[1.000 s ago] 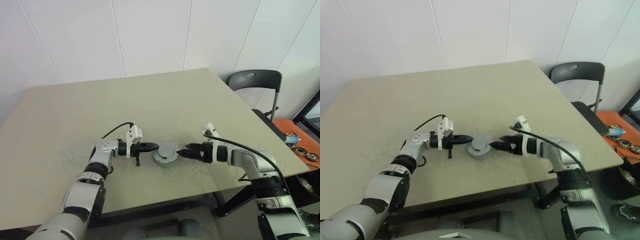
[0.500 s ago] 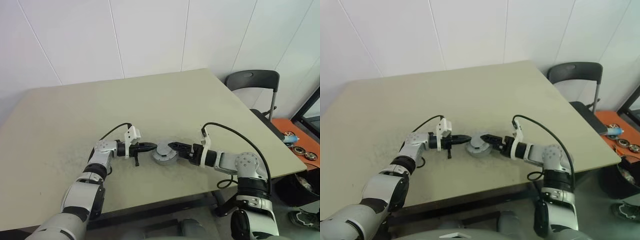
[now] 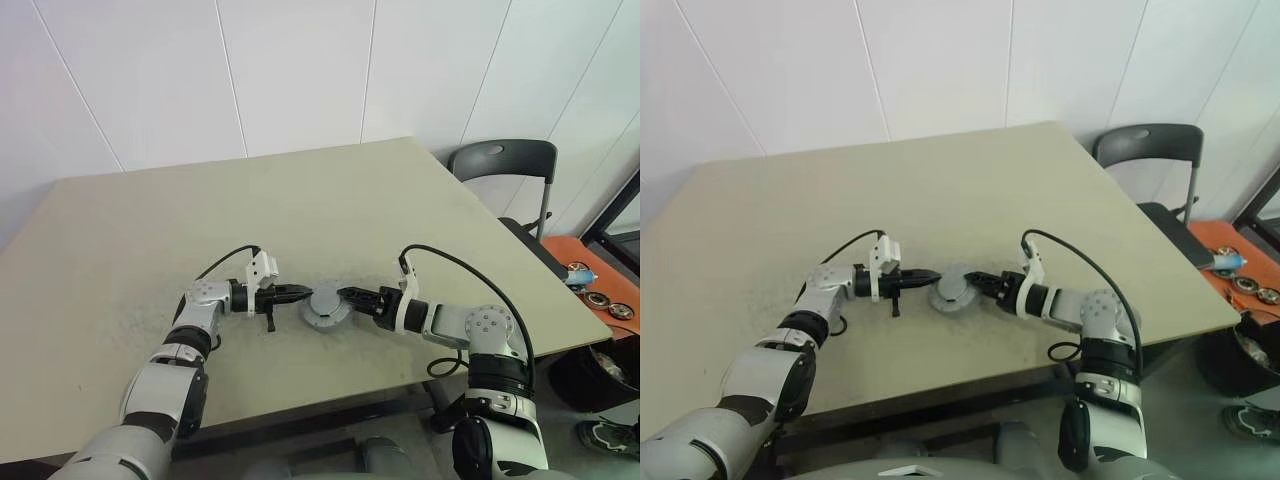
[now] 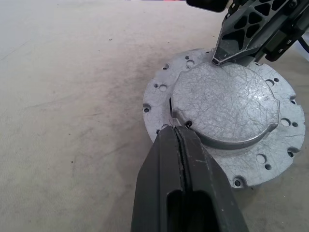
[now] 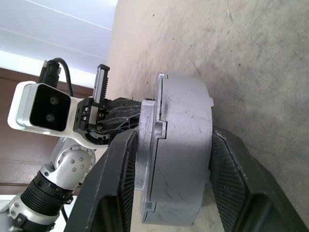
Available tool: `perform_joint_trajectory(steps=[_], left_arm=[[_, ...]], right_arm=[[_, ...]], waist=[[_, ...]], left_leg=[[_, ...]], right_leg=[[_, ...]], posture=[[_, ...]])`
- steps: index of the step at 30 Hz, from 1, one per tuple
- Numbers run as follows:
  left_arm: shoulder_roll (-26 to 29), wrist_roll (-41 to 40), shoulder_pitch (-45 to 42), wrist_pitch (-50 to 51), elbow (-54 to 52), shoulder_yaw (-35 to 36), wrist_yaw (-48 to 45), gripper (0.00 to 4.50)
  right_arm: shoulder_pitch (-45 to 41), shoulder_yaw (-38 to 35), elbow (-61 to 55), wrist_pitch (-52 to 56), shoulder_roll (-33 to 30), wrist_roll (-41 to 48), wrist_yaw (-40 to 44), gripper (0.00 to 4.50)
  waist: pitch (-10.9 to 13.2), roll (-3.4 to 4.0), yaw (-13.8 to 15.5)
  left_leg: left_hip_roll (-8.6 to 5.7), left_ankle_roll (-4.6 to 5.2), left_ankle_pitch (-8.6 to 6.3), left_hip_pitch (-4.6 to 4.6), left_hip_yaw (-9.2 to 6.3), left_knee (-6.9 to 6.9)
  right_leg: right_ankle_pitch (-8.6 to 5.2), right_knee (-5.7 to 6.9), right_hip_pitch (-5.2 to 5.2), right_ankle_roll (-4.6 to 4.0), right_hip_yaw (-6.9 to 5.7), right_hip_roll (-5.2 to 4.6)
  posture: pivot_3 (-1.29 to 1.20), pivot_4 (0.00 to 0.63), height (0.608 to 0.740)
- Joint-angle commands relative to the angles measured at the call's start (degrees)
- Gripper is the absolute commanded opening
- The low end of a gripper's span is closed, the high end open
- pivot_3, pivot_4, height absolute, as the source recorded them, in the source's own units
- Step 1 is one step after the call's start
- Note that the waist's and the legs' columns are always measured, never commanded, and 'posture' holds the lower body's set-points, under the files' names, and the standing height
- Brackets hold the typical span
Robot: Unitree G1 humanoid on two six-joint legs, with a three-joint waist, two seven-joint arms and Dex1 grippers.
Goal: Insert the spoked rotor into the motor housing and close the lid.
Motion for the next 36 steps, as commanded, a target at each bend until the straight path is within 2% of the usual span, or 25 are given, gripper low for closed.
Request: perform_joint_trajectory(steps=[1,9,23,28,31,36], left_arm=[[-0.5,1.5,-1.1,0.7,0.5,-0.8,0.3,0.00],[-1.6,-1.3,-2.0,1.3,-0.1,2.4,2.5,0.00],[-0.9,-0.7,-1.7,1.2,-1.5,2.6,2.7,0.00],[-0.8,-0.5,-2.9,1.3,-0.2,2.9,3.4,0.00],[-0.8,-0.4,-2.9,1.1,0.0,2.9,3.4,0.00],[-1.0,-0.5,-2.4,0.9,-0.4,2.8,3.4,0.00]], right_arm=[[-1.6,-0.6,0.4,1.3,1.3,2.4,-0.2,1.77],[-2.2,-3.4,2.1,0.7,2.7,3.5,-2.2,1.77],[-3.1,-5.6,3.2,-0.8,4.0,4.2,-4.1,1.77],[-4.3,-9.2,5.4,-2.2,5.0,4.8,-6.9,1.77],[-4.5,-9.5,5.7,-2.5,5.1,4.9,-7.7,1.19],[-4.3,-8.3,5.2,-1.8,4.8,5.3,-7.4,1.19]], waist=[[0.0,0.00,0.0],[0.0,0.01,0.0],[0.0,0.02,-0.2],[0.0,0.02,-0.2],[0.0,0.03,-0.2],[0.0,0.03,-0.2]], left_leg=[[0.00,0.00,0.00,0.00,0.00,0.00],[0.01,0.00,0.00,-0.01,-0.01,0.00],[0.04,0.00,0.00,-0.07,-0.01,-0.04],[0.04,0.00,0.00,-0.07,-0.01,-0.04],[0.03,0.00,0.00,-0.08,-0.01,-0.04],[0.04,0.00,0.00,-0.09,-0.01,-0.06]], right_leg=[[0.00,0.00,0.00,0.00,0.00,0.00],[0.03,0.00,0.00,-0.04,0.00,0.00],[0.05,0.00,-0.11,-0.08,0.00,0.04],[0.05,0.00,-0.11,-0.08,0.00,0.04],[0.05,-0.01,-0.11,-0.08,0.00,0.04],[0.05,-0.01,-0.14,-0.08,0.00,0.04]], posture=[[0.00,0.000,0.740],[0.00,0.000,0.740],[0.00,0.000,0.740],[0.00,0.000,0.740],[0.00,0.000,0.740],[0.00,0.000,0.740]])
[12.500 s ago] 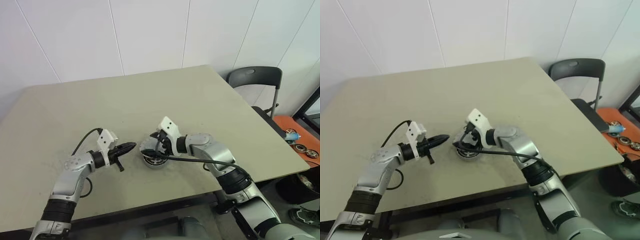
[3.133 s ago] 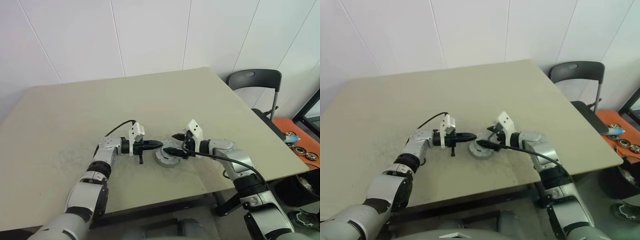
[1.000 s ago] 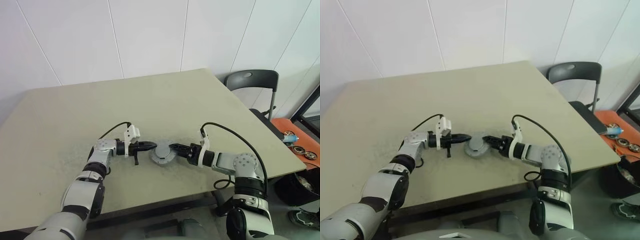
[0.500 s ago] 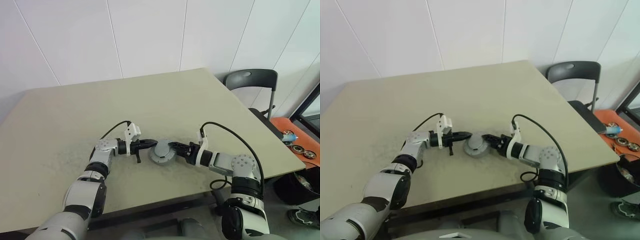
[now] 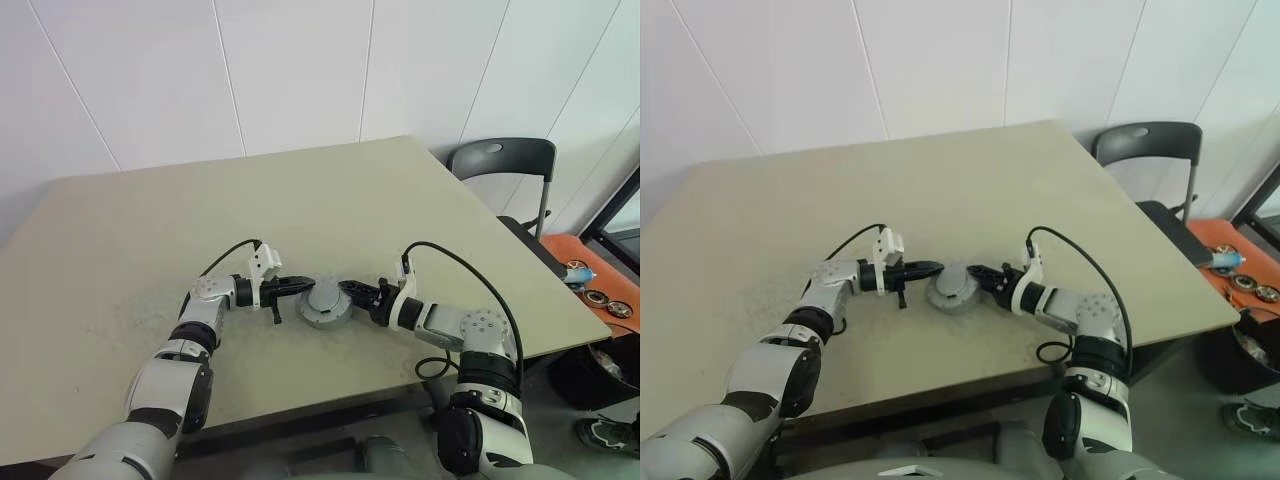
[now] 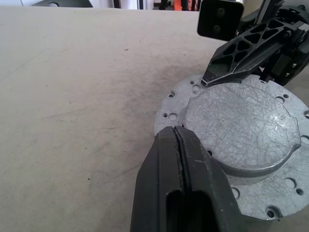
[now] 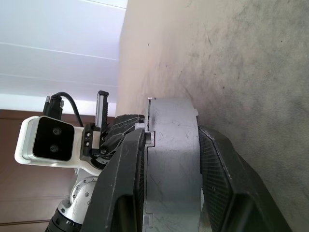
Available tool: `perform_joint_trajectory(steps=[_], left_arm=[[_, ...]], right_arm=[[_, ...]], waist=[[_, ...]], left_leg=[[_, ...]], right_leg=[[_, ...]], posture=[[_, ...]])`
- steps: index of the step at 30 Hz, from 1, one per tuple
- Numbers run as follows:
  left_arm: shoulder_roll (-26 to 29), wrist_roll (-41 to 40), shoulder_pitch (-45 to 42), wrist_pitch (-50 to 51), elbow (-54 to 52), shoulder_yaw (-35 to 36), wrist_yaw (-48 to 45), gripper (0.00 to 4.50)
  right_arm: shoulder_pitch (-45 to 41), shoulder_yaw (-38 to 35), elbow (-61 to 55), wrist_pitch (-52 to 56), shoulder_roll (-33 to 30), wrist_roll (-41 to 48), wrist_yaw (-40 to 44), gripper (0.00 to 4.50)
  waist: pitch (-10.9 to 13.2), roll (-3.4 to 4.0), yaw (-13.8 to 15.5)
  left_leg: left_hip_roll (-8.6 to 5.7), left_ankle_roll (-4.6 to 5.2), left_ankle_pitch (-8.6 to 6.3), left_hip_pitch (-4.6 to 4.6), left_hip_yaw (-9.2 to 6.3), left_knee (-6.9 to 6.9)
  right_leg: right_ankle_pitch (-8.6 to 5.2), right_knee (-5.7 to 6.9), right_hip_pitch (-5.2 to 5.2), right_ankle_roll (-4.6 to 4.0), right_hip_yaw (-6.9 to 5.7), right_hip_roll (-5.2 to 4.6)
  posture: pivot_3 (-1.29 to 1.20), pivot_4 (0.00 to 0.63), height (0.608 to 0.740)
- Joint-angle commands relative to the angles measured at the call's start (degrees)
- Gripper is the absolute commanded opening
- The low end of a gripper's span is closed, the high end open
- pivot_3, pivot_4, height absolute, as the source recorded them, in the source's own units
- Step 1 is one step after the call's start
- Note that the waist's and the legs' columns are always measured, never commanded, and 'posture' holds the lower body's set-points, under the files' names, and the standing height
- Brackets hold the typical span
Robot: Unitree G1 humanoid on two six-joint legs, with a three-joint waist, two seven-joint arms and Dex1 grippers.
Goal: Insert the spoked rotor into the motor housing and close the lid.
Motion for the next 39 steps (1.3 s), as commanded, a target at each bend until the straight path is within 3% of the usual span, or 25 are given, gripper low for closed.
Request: perform_joint_trajectory(steps=[1,7,10,15,18,26,32,39], left_arm=[[0.3,-0.3,-1.2,-0.3,-0.8,0.6,0.2,0.00],[-0.2,-3.6,-1.7,1.0,-1.7,4.2,3.1,0.00],[0.8,-5.7,-2.4,3.9,-1.5,7.0,5.6,0.00],[2.3,-12.0,-3.3,14.8,-2.2,13.5,8.7,0.00],[3.1,-15.9,-1.9,23.0,-3.3,17.0,10.1,0.00],[0.2,-27.8,2.5,46.6,-12.0,24.8,13.9,2.49],[1.0,-30.3,2.9,52.4,-6.6,27.3,11.6,4.47],[-1.8,-34.2,1.0,62.2,-6.0,29.5,12.4,4.47]], right_arm=[[-1.9,0.8,-1.3,0.3,0.2,2.2,0.6,1.19],[-2.2,-0.3,-1.2,-0.1,0.6,3.4,0.4,1.19],[-3.9,-5.2,-0.6,-3.6,2.2,6.5,-0.9,1.19],[-7.1,-13.6,1.9,-11.7,4.6,12.3,-6.1,1.19],[-7.6,-14.9,1.5,-14.5,5.8,15.3,-7.8,1.19],[-8.8,-13.3,3.3,-19.8,6.8,18.6,-9.8,1.19],[-10.0,-10.7,6.3,-24.2,6.4,17.3,-8.2,1.19],[-12.1,-6.3,10.7,-28.3,6.8,15.3,-5.4,1.19]], waist=[[0.0,0.00,0.0],[0.0,0.00,0.0],[0.0,0.00,0.0],[0.0,0.01,0.0],[0.0,0.01,-0.1],[0.0,0.03,-1.5],[0.1,0.07,-2.0],[0.1,0.08,-2.9]], left_leg=[[0.00,0.00,0.00,0.00,0.00,0.00],[0.00,0.00,0.00,-0.01,0.00,-0.01],[0.02,0.00,0.00,-0.04,-0.02,-0.01],[0.01,0.00,0.00,-0.05,-0.02,-0.01],[0.01,0.00,0.00,-0.04,-0.05,-0.13],[0.04,0.00,0.00,-0.22,-0.04,-0.26],[0.01,0.00,0.00,-0.13,0.01,-0.26],[0.00,-0.01,0.00,-0.15,0.01,-0.24]], right_leg=[[0.00,0.00,0.00,0.00,0.00,0.00],[0.00,-0.01,-0.01,0.00,0.00,0.00],[0.00,0.00,-0.05,0.00,0.00,0.00],[0.01,0.00,-0.06,0.00,0.00,0.00],[0.00,-0.04,-0.08,0.00,-0.01,0.00],[0.01,0.00,-0.35,0.00,0.06,-0.10],[0.01,0.09,-0.34,-0.01,0.08,-0.02],[0.02,0.11,-0.34,-0.02,0.09,-0.04]], posture=[[0.00,0.000,0.740],[0.00,0.000,0.740],[0.00,0.000,0.740],[0.00,0.000,0.740],[0.00,0.000,0.740],[0.00,0.000,0.740],[0.00,0.000,0.740],[0.00,0.000,0.740]])
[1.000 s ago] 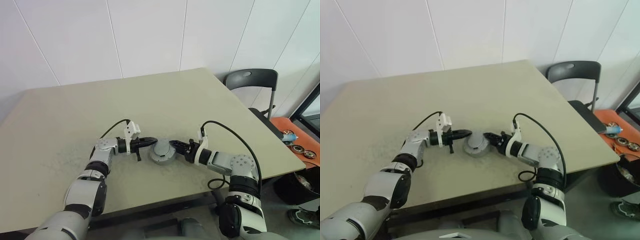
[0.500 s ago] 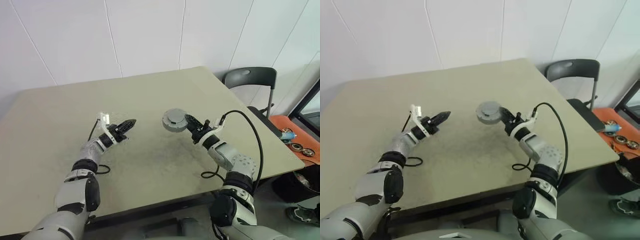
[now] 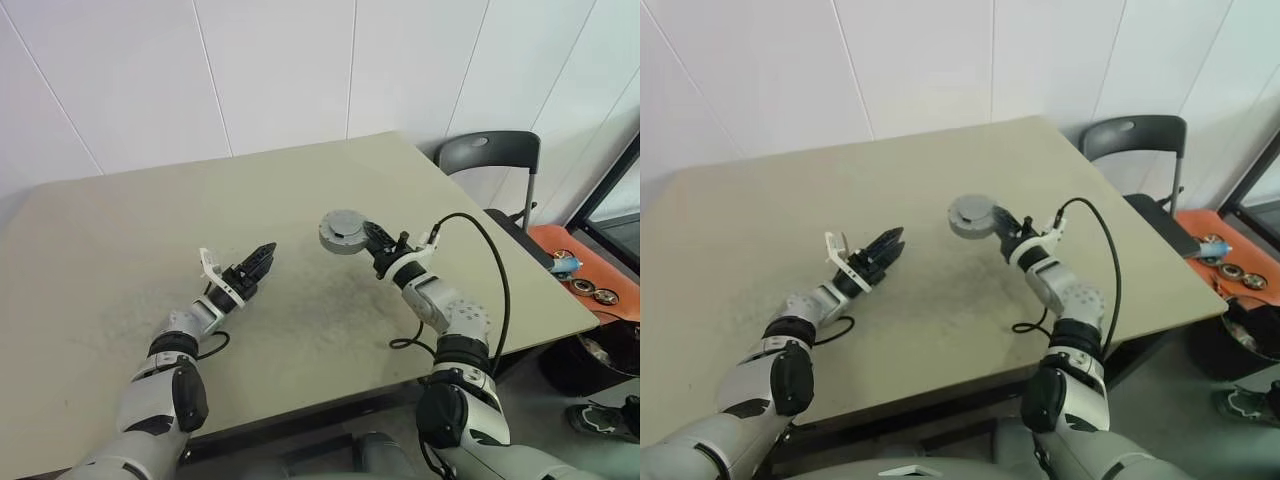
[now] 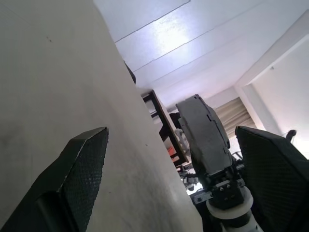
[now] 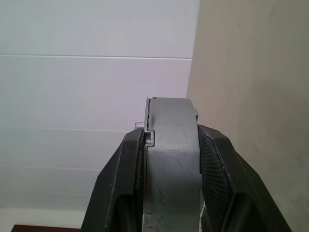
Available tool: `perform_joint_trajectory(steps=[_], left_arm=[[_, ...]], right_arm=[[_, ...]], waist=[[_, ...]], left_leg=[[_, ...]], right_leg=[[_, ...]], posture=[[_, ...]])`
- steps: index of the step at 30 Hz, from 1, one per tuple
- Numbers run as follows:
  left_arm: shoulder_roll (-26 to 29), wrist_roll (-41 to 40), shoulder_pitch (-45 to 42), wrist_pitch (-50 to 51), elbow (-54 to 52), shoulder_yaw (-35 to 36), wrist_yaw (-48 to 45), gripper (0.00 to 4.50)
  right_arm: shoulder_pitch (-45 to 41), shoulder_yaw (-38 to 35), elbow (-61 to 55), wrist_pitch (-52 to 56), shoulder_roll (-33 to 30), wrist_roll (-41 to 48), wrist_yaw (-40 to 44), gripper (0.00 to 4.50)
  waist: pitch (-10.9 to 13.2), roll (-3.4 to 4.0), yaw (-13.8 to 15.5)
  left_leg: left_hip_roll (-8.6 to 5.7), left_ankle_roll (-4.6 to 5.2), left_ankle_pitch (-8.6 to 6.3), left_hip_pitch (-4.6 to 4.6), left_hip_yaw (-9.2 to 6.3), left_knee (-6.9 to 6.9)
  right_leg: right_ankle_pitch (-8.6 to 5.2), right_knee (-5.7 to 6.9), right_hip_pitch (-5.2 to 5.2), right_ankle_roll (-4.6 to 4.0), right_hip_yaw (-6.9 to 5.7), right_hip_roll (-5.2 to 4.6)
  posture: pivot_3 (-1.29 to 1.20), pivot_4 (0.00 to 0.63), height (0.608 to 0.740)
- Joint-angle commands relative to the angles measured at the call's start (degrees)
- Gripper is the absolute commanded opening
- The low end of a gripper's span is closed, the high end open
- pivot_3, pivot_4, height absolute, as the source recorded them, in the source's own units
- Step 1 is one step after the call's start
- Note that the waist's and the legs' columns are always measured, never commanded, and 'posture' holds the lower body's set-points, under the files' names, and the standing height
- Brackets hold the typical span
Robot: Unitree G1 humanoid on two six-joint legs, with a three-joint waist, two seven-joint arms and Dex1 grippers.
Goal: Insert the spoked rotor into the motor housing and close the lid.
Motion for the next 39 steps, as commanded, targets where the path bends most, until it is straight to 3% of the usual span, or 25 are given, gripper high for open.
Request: perform_joint_trajectory(steps=[1,6,11,15,26,39], left_arm=[[-1.4,-4.2,-3.0,6.5,0.0,2.8,0.9,4.47],[-15.5,-15.5,-1.3,21.8,-28.1,2.8,18.5,4.47],[-19.7,-20.0,0.5,26.6,-37.1,3.8,28.4,4.47],[-20.2,-21.9,0.7,27.9,-38.8,3.6,31.5,4.47],[-19.3,-19.9,0.7,18.2,-37.1,4.3,36.9,4.47],[-18.0,-17.8,0.0,7.9,-30.6,1.5,34.8,4.47]], right_arm=[[-3.8,2.9,0.5,-1.2,0.5,0.7,3.3,1.19],[-4.3,5.1,1.8,-1.4,0.6,0.1,4.9,1.19],[-3.9,6.8,1.8,-0.2,0.9,0.0,5.9,1.19],[-3.4,8.0,1.3,0.3,1.2,-0.2,6.0,1.19],[-2.7,9.3,0.5,1.4,1.0,0.5,7.0,1.19],[-2.4,10.0,-0.1,2.0,0.8,0.7,7.6,1.19]], waist=[[0.0,0.00,0.0],[0.1,0.02,0.5],[0.1,0.03,-0.3],[0.1,0.07,0.0],[0.1,0.07,0.1],[0.1,0.11,0.2]], left_leg=[[0.00,0.00,0.00,0.00,-0.01,0.00],[0.04,-0.01,0.00,-0.27,-0.11,0.14],[0.01,0.00,-0.01,-0.42,0.07,0.07],[0.07,-0.09,0.04,-0.43,0.13,0.06],[0.04,-0.25,0.13,-0.45,0.19,0.19],[0.04,-0.28,0.15,-0.53,0.23,0.24]], right_leg=[[0.00,0.00,0.00,0.00,0.00,-0.01],[0.00,-0.10,-0.05,0.01,-0.02,-0.11],[0.11,-0.15,-0.37,0.16,0.31,-0.08],[0.21,-0.07,-0.45,0.00,0.24,0.16],[0.27,-0.15,-0.34,-0.08,0.23,0.17],[0.30,-0.22,-0.35,-0.11,0.25,0.19]], posture=[[0.00,0.000,0.740],[0.00,0.000,0.740],[0.00,0.000,0.740],[0.00,0.000,0.740],[0.00,0.000,0.740],[0.00,0.000,0.740]])
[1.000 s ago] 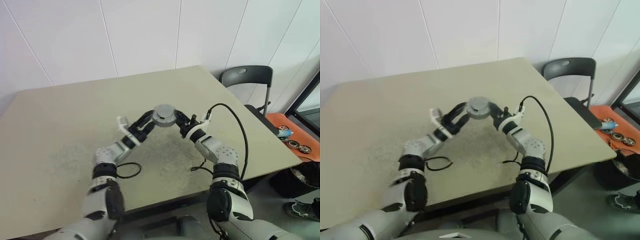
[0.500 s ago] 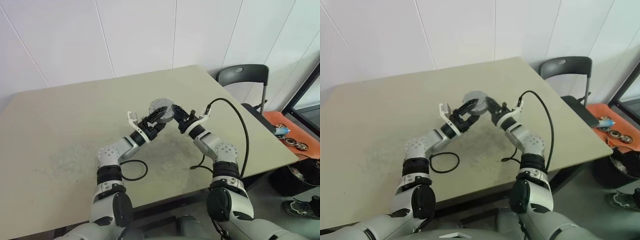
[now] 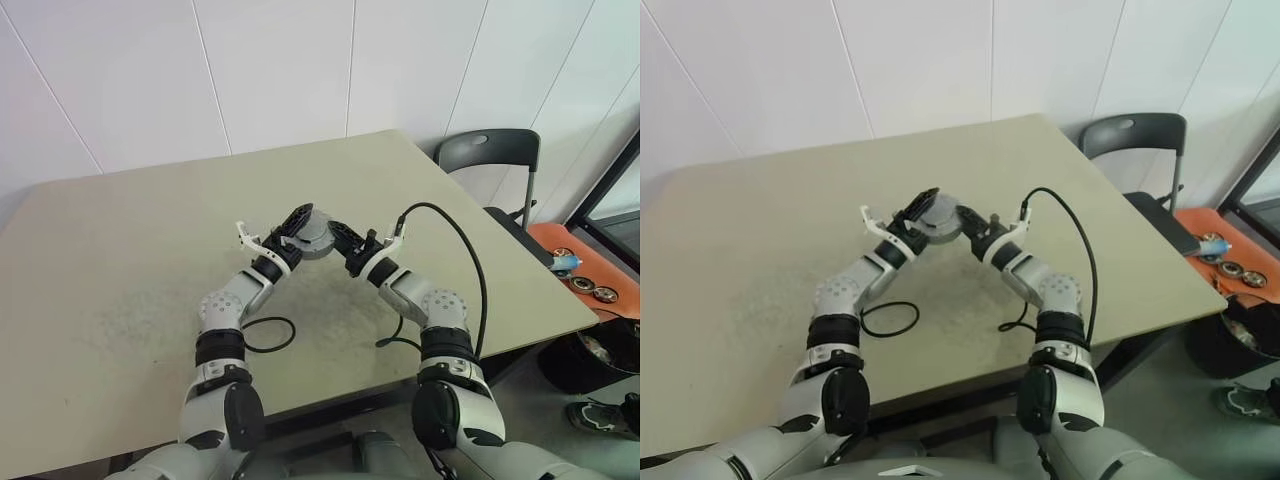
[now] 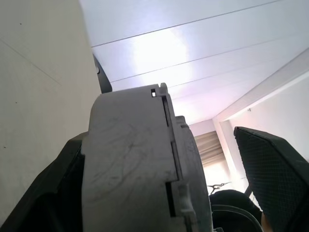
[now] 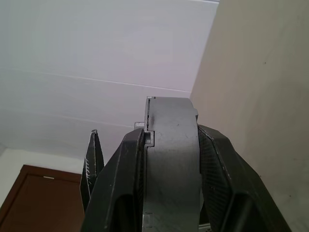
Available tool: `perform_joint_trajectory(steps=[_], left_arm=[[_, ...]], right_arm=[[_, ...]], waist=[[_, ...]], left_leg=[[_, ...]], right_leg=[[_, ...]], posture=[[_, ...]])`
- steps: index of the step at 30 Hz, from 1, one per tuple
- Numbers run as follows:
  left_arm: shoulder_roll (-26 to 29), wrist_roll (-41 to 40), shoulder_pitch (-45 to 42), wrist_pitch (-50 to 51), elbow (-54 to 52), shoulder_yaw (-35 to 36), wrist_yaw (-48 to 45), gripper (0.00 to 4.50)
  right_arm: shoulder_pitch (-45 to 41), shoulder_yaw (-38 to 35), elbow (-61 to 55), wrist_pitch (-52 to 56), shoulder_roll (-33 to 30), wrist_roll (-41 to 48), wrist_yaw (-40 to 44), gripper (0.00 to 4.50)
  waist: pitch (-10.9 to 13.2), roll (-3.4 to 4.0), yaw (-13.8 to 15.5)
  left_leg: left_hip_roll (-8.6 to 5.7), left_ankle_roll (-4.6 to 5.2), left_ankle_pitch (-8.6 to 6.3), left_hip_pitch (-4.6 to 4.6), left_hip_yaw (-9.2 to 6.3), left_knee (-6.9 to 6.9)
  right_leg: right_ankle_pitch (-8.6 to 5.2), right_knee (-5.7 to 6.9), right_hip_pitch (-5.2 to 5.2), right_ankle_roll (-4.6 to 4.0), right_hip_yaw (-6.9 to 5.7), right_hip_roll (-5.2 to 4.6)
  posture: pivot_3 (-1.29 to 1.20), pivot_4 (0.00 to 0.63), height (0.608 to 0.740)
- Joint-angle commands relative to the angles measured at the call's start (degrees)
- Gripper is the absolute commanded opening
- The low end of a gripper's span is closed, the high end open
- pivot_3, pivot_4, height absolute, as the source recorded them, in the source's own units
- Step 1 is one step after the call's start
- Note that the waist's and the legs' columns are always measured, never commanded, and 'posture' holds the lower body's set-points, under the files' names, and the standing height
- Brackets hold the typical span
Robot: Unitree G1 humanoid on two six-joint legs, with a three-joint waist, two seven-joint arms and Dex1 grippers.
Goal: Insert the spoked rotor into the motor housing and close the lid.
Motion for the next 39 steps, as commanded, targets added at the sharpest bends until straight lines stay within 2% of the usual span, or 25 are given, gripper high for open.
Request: perform_joint_trajectory(steps=[1,4,8,16,20,27,34,39], left_arm=[[0.4,0.5,-2.0,-1.3,0.3,-1.9,-1.5,4.30],[0.8,1.1,-1.7,-1.2,0.9,-3.0,-3.0,3.60],[1.1,1.2,-1.6,-0.3,1.2,-4.0,-4.8,2.33],[1.1,-0.4,-1.0,1.9,0.1,-4.1,-7.9,2.31],[0.5,-2.7,-1.4,2.4,0.4,-2.0,-7.7,2.30],[0.4,-4.1,-2.1,-0.1,3.0,0.9,-5.9,2.30],[0.2,-3.8,-3.2,-7.5,5.6,4.2,-3.1,2.30],[3.3,3.3,-5.8,-30.1,13.3,7.4,2.7,2.30]], right_arm=[[-1.4,0.6,-1.9,0.2,0.2,1.3,1.6,1.19],[-1.4,0.7,-1.7,-0.1,0.2,1.0,1.6,1.19],[-1.5,0.7,-1.5,-0.2,0.1,0.8,1.8,1.19],[-1.4,1.1,-1.3,-0.7,-0.2,0.0,2.4,1.19],[-1.1,1.9,-2.6,-0.5,-0.2,-0.1,3.5,1.19],[-1.0,2.0,-3.1,-1.5,-0.1,-0.8,2.8,3.52],[-1.0,1.9,-3.1,-2.2,-0.1,-0.8,2.7,3.52],[-0.9,2.1,-3.2,-2.5,0.1,-0.8,2.8,3.52]], waist=[[0.0,0.00,0.0],[0.0,0.00,-0.2],[0.0,0.00,-0.1],[0.0,0.00,-0.2],[0.0,0.00,-0.1],[0.0,0.00,-0.2],[0.0,0.00,-0.1],[0.0,-0.01,-0.2]], left_leg=[[0.00,0.00,0.00,0.00,0.00,-0.01],[0.01,0.00,0.00,0.00,-0.01,-0.01],[0.01,0.00,0.00,0.01,-0.01,0.01],[0.01,0.00,0.00,0.00,-0.01,0.02],[0.02,0.00,0.00,0.00,-0.02,0.03],[0.01,0.00,0.00,0.00,-0.01,0.02],[0.03,-0.01,0.01,0.01,-0.01,0.03],[0.03,-0.05,0.03,0.01,0.00,0.04]], right_leg=[[0.00,0.00,-0.01,0.00,0.00,0.00],[0.00,0.01,-0.01,0.00,0.00,0.00],[0.02,0.04,-0.02,-0.02,-0.01,0.02],[0.02,0.04,-0.01,-0.02,0.00,0.02],[0.02,0.04,-0.01,-0.02,0.00,0.02],[0.02,0.03,-0.01,-0.02,0.00,0.01],[0.04,0.04,-0.02,-0.04,0.00,0.03],[0.06,0.03,-0.02,-0.05,0.00,0.02]], posture=[[0.00,0.000,0.740],[0.00,0.000,0.740],[0.00,0.000,0.740],[0.00,0.000,0.740],[0.00,0.000,0.740],[0.00,0.000,0.740],[0.00,0.000,0.740],[0.00,0.000,0.740]])
